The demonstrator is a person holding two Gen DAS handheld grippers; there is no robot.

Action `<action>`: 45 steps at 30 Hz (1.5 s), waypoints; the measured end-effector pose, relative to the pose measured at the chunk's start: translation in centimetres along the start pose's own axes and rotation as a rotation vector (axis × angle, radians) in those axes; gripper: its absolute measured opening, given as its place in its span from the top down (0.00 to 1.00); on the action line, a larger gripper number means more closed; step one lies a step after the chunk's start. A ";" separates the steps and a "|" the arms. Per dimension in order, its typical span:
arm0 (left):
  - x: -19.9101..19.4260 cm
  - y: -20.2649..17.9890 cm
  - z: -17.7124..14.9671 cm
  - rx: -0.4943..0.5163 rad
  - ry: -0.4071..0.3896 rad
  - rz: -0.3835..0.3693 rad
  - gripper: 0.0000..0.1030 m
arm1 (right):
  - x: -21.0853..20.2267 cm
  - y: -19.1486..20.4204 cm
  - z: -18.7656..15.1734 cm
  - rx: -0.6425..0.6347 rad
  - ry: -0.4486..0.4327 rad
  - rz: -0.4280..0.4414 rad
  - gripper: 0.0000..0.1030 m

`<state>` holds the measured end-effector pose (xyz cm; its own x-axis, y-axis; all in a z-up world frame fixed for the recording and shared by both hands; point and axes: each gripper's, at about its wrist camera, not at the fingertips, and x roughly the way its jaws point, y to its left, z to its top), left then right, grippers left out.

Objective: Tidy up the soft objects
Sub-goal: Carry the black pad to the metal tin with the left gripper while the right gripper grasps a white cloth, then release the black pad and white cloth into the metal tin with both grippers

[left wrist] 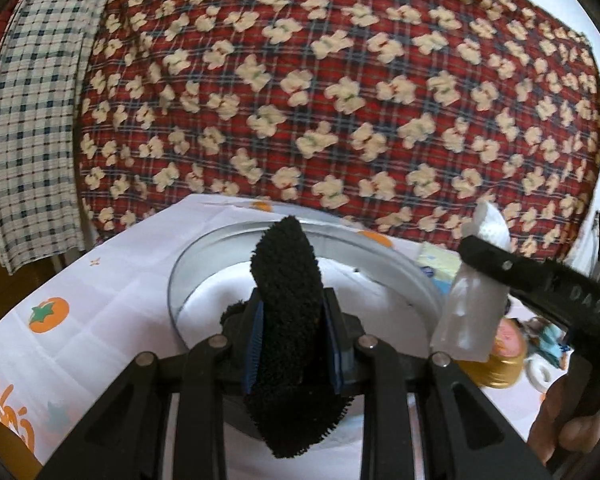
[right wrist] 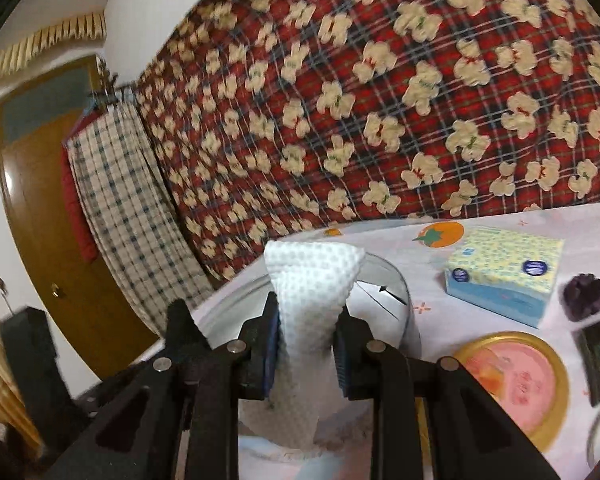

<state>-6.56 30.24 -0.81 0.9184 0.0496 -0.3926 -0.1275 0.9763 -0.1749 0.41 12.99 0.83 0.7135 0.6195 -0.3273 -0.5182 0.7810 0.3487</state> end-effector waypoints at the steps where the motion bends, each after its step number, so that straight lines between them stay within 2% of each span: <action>1: 0.5 0.2 0.0 -0.001 0.007 0.015 0.75 | 0.7 0.0 0.0 -0.007 0.010 -0.003 0.75; 7: 3.2 1.2 -0.1 -0.021 0.063 0.072 0.75 | 4.4 -0.4 -0.8 -0.030 0.066 -0.033 0.75; 14: 5.4 1.4 -0.1 -0.022 0.114 0.126 0.75 | 6.2 0.0 -1.7 -0.097 0.120 -0.064 0.74; 18: 6.0 1.5 -0.1 -0.027 0.139 0.158 0.75 | 6.4 0.4 -1.9 -0.123 0.123 -0.069 0.73; 20: 6.1 1.4 -0.1 -0.022 0.142 0.165 0.70 | 6.4 0.4 -1.9 -0.125 0.126 -0.056 0.62; 22: 6.3 1.2 -0.1 -0.011 0.151 0.179 0.66 | 6.1 0.5 -1.8 -0.131 0.110 -0.071 0.26; 23: 6.4 1.2 -0.1 -0.005 0.153 0.187 0.62 | 5.8 0.6 -1.8 -0.136 0.092 -0.076 0.22; 25: 6.5 0.8 -0.1 0.014 0.158 0.207 0.35 | 4.5 1.1 -1.8 -0.180 0.022 -0.099 0.22; 27: 6.4 0.4 -0.1 0.039 0.149 0.234 0.23 | 3.6 1.6 -1.9 -0.227 -0.027 -0.156 0.22; 30: 6.0 0.2 -0.1 0.048 0.125 0.305 0.23 | 2.6 2.0 -2.0 -0.261 -0.083 -0.198 0.21; 33: 5.5 0.6 0.0 0.031 0.106 0.299 0.23 | 2.1 2.1 -1.9 -0.268 -0.101 -0.206 0.19; 36: 5.3 0.7 0.0 0.032 0.097 0.314 0.22 | 2.2 2.0 -1.9 -0.272 -0.093 -0.222 0.19; 39: 5.1 0.7 0.0 0.028 0.086 0.330 0.12 | 2.4 1.8 -1.9 -0.261 -0.082 -0.238 0.19; 42: 4.5 1.2 0.1 -0.002 0.057 0.383 0.12 | 2.6 1.3 -1.9 -0.248 -0.067 -0.255 0.19; 45: 3.8 1.7 0.1 -0.031 0.028 0.399 0.12 | 2.5 0.9 -2.0 -0.228 -0.054 -0.273 0.19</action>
<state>-3.30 32.10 -2.53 0.7843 0.4172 -0.4591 -0.4833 0.8749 -0.0306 0.83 15.43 -1.41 0.8608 0.3856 -0.3320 -0.3929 0.9183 0.0480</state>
